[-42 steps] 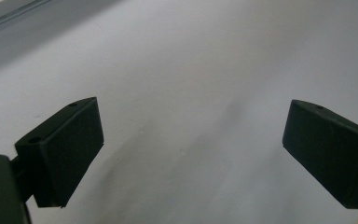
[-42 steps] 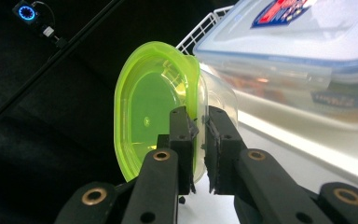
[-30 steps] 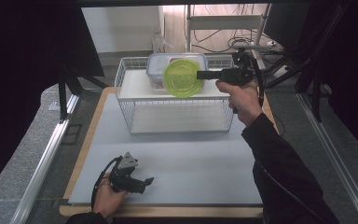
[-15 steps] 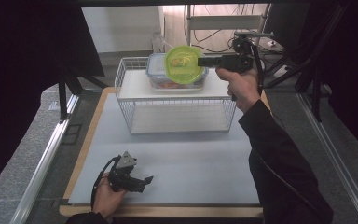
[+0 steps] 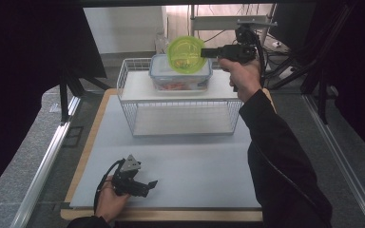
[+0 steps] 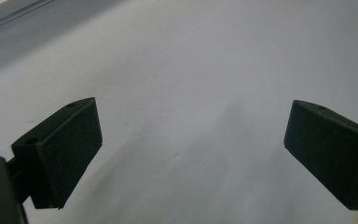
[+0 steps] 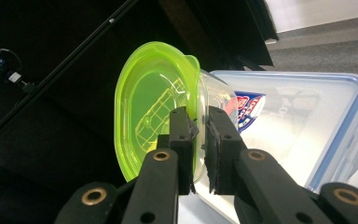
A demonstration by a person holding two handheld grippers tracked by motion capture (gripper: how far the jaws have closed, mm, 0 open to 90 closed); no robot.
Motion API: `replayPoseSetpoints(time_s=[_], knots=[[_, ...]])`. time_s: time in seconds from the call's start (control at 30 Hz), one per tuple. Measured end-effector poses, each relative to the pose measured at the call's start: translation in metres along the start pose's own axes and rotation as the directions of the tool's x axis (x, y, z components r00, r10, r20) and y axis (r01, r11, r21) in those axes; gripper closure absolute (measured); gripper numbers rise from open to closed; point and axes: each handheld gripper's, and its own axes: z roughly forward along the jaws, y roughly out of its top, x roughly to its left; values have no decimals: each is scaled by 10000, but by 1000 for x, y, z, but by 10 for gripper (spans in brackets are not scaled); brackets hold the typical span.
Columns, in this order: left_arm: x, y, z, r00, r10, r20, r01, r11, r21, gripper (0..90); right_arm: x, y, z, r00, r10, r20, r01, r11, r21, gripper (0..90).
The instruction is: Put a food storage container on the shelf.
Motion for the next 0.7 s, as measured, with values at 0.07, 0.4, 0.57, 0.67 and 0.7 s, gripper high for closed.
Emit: replayPoseSetpoints(time_s=[0.07, 0.4, 0.57, 0.67, 0.7], knots=[[0, 0, 0, 10000, -25, 10, 25, 10000, -26, 39, -1, 2, 2, 10000, 64, 52, -64, 10000, -17, 823], [-2, 0, 2, 9999, 87, 98, -88, 9999, 68, 39, -8, 11, 14, 9982, 440, 412, -439, 9990, -36, 822], [-2, 1, 2, 9998, 161, 129, -163, 9998, 102, 39, -10, 14, 21, 9964, 559, 638, -560, 9984, -10, 822], [-2, 1, 2, 9997, 179, 163, -180, 9998, 96, 39, -10, 16, 25, 9956, 615, 713, -616, 9981, -11, 822], [-2, 1, 2, 9997, 183, 176, -185, 9998, 95, 39, -11, 17, 25, 9951, 649, 750, -649, 9979, -20, 822]])
